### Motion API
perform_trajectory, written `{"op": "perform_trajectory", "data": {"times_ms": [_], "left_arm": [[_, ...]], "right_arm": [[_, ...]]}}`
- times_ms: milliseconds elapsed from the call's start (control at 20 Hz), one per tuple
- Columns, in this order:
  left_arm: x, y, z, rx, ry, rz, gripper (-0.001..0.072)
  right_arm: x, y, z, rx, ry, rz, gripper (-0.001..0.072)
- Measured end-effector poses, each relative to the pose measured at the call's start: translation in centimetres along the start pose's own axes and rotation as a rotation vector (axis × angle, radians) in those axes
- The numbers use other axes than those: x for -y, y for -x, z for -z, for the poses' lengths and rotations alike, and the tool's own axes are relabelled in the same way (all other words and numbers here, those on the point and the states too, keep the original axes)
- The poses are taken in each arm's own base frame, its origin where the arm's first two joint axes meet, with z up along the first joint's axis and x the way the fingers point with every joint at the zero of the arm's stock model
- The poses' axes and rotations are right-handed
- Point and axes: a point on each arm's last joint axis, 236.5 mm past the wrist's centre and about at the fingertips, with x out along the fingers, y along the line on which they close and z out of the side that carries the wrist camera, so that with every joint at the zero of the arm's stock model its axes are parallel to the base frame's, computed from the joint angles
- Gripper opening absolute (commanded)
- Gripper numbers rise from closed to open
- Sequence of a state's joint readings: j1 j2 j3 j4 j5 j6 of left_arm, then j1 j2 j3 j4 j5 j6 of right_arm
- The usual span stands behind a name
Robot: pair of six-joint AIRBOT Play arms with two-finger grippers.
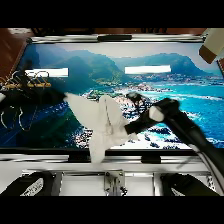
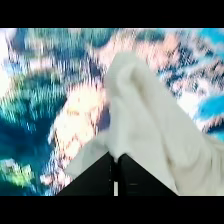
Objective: Fold the shirts.
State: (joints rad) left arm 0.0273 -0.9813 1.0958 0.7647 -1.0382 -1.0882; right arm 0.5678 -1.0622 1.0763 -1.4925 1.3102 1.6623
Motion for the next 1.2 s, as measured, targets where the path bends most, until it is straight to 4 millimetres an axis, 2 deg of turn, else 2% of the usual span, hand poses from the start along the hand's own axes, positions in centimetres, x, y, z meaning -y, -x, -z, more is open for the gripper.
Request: {"op": "perform_trajectory", "data": {"times_ms": [100,150,250,350,400,500,550,600,650,750,850,1000,1200], "left_arm": [[3.7,6.9,-8.6,0.237,-0.131,-0.029,0.0035],[5.8,10.7,-12.0,0.351,-0.187,-0.047,0.0035],[10.5,18.8,-17.1,0.567,-0.291,-0.079,0.0035],[14.8,25.9,-19.4,0.738,-0.384,-0.117,0.0035],[16.2,28.4,-19.7,0.793,-0.420,-0.146,0.0036],[17.5,32.0,-19.6,0.859,-0.448,-0.230,0.0035],[16.8,32.9,-19.2,0.849,-0.437,-0.293,0.0036],[15.6,33.1,-18.5,0.816,-0.415,-0.354,0.0036],[14.0,32.9,-17.6,0.763,-0.386,-0.417,0.0036],[10.5,32.1,-15.6,0.649,-0.317,-0.524,0.0036],[7.7,30.7,-13.6,0.548,-0.250,-0.573,0.0036],[4.4,28.2,-11.2,0.430,-0.170,-0.594,0.0036],[1.2,24.1,-8.2,0.300,-0.076,-0.557,0.0037]], "right_arm": [[3.3,8.0,-3.2,0.221,0.011,0.155,0.0064],[4.4,12.9,-4.7,0.365,0.001,0.209,0.0064],[5.6,22.3,-6.0,0.635,-0.036,0.265,0.0064],[6.0,30.6,-5.6,0.878,-0.080,0.268,0.0064],[6.0,34.3,-5.0,0.989,-0.097,0.262,0.0065],[6.4,39.5,-3.1,1.142,-0.127,0.258,0.0064],[6.6,41.1,-2.2,1.187,-0.139,0.260,0.0065],[6.9,42.0,-1.3,1.207,-0.153,0.264,0.0064],[7.3,42.1,-0.5,1.196,-0.167,0.275,0.0065],[8.4,41.0,0.9,1.125,-0.201,0.311,0.0065],[9.7,39.0,2.1,1.011,-0.235,0.359,0.0065],[10.8,36.2,3.2,0.856,-0.252,0.417,0.0065],[11.2,32.3,3.0,0.673,-0.262,0.448,0.0065]]}}
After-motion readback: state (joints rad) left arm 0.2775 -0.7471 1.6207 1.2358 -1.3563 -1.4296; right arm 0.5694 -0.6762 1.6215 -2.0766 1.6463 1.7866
